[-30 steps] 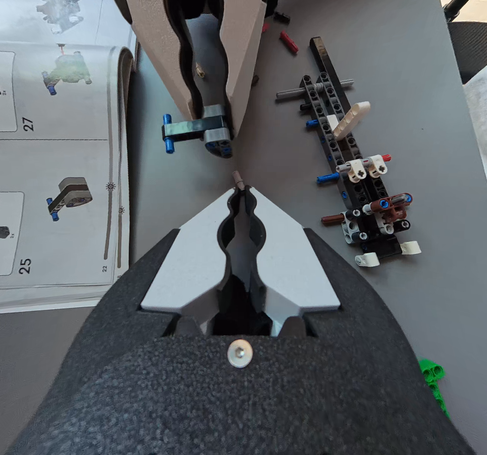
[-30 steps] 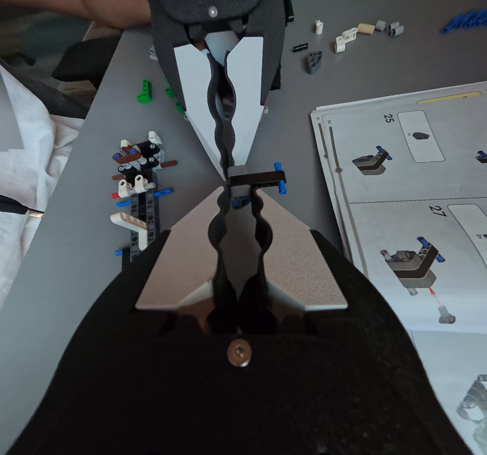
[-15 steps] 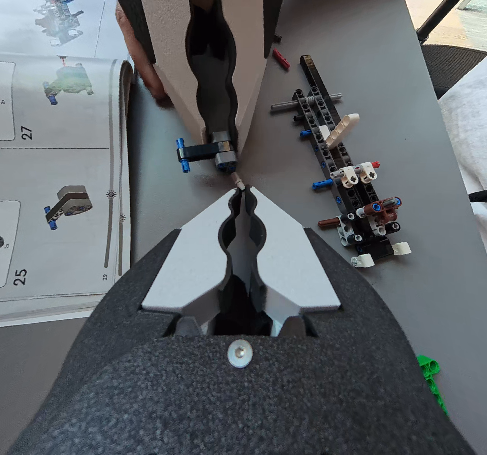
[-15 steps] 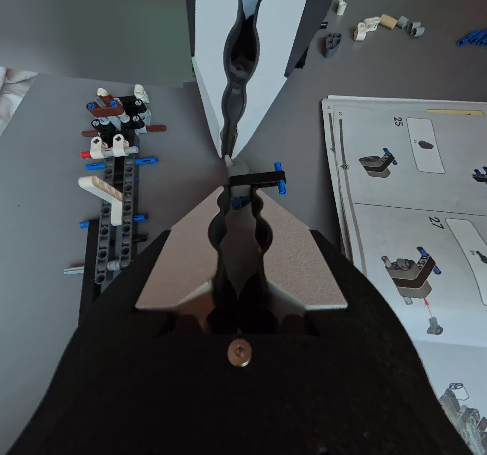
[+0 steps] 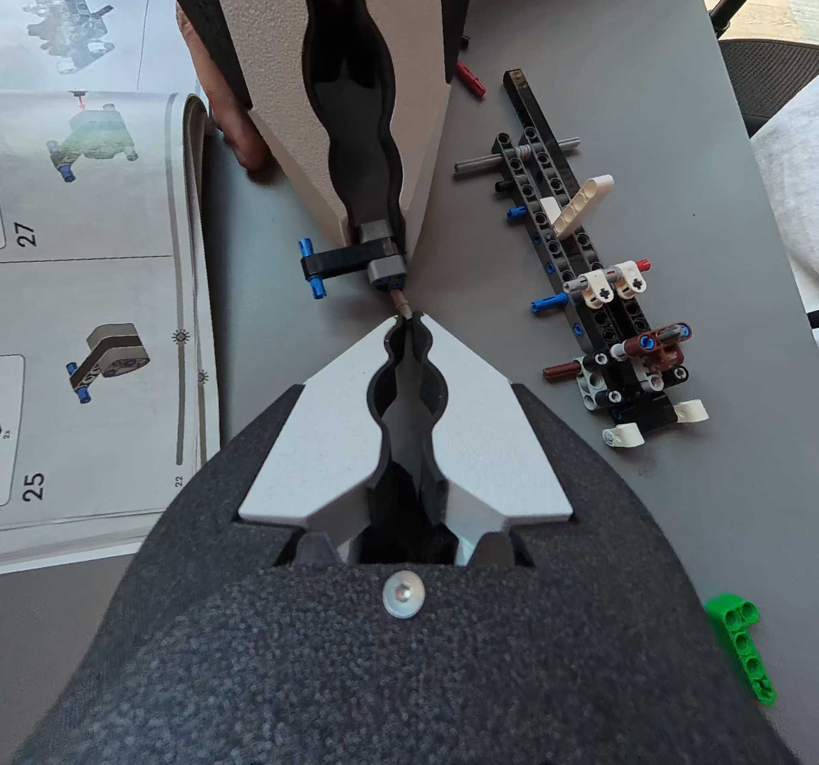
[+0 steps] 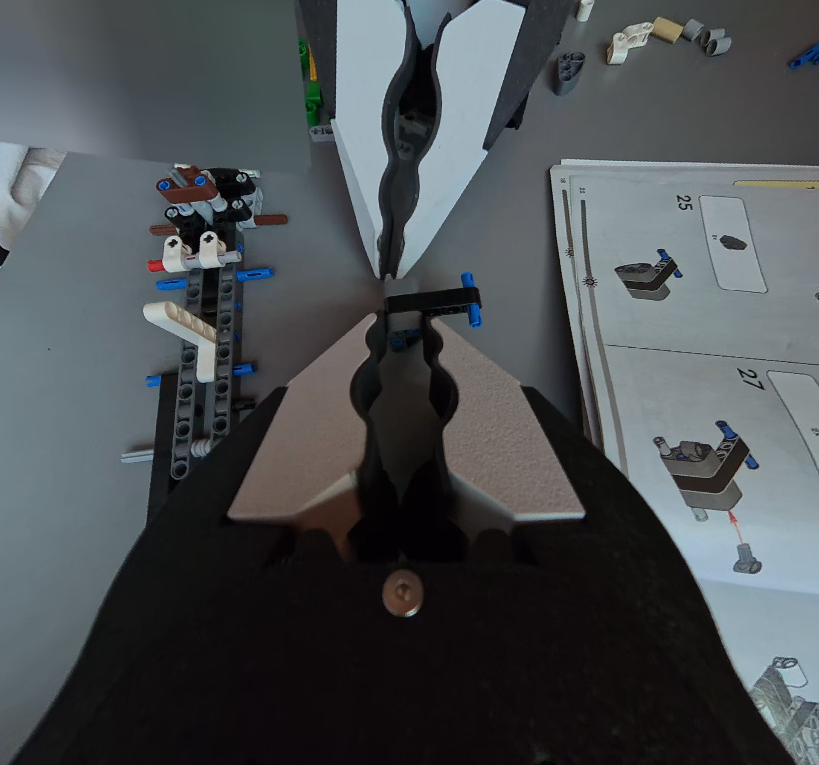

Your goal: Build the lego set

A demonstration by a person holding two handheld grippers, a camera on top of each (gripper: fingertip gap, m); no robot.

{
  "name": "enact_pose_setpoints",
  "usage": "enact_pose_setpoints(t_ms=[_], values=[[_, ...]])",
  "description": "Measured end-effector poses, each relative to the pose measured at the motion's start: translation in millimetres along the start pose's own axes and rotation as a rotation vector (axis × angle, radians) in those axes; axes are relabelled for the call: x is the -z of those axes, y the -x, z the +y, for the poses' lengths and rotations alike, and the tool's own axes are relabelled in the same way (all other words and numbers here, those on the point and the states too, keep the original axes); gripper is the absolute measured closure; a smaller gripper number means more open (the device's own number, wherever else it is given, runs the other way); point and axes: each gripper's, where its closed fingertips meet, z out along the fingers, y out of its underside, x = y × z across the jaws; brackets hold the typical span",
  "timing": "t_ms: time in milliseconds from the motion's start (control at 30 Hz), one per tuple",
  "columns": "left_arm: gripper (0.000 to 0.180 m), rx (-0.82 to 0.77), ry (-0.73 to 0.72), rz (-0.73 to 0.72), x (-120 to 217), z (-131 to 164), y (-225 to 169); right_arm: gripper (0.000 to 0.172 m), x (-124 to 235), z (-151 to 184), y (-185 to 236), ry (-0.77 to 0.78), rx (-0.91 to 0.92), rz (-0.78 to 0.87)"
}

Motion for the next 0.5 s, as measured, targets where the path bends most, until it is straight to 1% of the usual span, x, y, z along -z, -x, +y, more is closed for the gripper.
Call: enact_pose_setpoints(t_ms=[233, 500], values=[[0.179, 0.002, 0.005, 0.030, -0.6, -0.7, 0.6, 0.157, 0.2, 0.5, 0.4, 0.012, -0.048, -0.030], [0.179, -0.004, 0.006, 0.023, -1.2, -0.9, 1.1, 0.157, 0.0, 0.3, 0.2, -0.003, 0.003, -0.016]])
